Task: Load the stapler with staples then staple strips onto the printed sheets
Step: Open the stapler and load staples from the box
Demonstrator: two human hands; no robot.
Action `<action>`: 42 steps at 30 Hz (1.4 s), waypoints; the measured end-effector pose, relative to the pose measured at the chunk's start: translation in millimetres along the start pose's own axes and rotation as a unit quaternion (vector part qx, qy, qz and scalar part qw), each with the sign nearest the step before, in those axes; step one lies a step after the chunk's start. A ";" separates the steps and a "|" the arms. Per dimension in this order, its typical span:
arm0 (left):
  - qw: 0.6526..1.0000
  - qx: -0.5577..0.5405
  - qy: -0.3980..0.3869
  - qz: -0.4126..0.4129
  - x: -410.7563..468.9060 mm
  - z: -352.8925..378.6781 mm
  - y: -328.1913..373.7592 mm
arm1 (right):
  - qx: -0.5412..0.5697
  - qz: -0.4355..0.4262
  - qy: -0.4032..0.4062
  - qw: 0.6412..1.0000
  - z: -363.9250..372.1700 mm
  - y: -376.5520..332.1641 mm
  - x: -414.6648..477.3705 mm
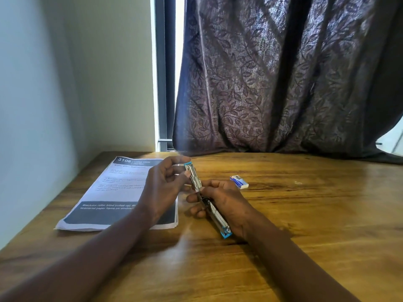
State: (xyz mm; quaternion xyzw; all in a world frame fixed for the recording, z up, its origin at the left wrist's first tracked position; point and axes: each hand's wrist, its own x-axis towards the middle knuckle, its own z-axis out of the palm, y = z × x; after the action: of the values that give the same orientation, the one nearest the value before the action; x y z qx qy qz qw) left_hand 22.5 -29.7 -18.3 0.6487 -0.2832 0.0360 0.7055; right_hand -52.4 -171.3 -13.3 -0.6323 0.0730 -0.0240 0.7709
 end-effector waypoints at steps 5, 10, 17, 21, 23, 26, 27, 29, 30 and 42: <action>0.985 0.153 0.038 0.078 0.1 -0.3 -5.6 | 0.024 0.003 0.003 1.000 2.2 1.2 0.6; 0.943 0.281 0.022 0.179 -1.1 -3.9 -11.1 | 0.022 0.001 0.004 1.000 1.3 4.1 2.6; 0.876 0.402 -0.062 0.260 -3.5 -6.8 -4.7 | 0.043 -0.012 0.029 0.999 0.9 3.3 0.1; 0.873 0.417 -0.063 0.245 -0.8 -8.7 -6.7 | 0.082 -0.003 0.023 0.996 0.3 2.1 1.4; 0.872 0.421 -0.065 0.241 0.2 -9.7 -7.2 | 0.106 0.003 0.021 0.994 0.8 1.1 1.3; 0.864 0.434 -0.086 0.239 0.3 -11.6 -7.2 | 0.109 0.004 0.023 0.994 -0.1 1.8 1.5; 0.859 0.441 -0.096 0.240 0.5 -11.9 -7.1 | 0.109 0.005 0.026 0.994 -0.4 2.5 1.6; 0.854 0.448 -0.107 0.242 0.9 -11.8 -7.3 | 0.109 0.003 0.038 0.993 -1.5 3.5 2.6; 0.855 0.447 -0.106 0.240 0.9 -11.4 -7.7 | 0.110 -0.001 0.042 0.993 -2.2 4.4 3.4; 0.911 0.379 -0.086 0.139 -0.6 -8.1 -15.7 | 0.014 -0.070 0.102 0.992 1.1 18.6 7.6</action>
State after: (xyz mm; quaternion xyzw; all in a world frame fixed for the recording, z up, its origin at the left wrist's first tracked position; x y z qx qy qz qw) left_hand 31.4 -24.4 -32.6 0.8222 -0.3950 0.1825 0.3671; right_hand -45.8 -167.5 -31.8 -0.6196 0.1064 -0.1430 0.7645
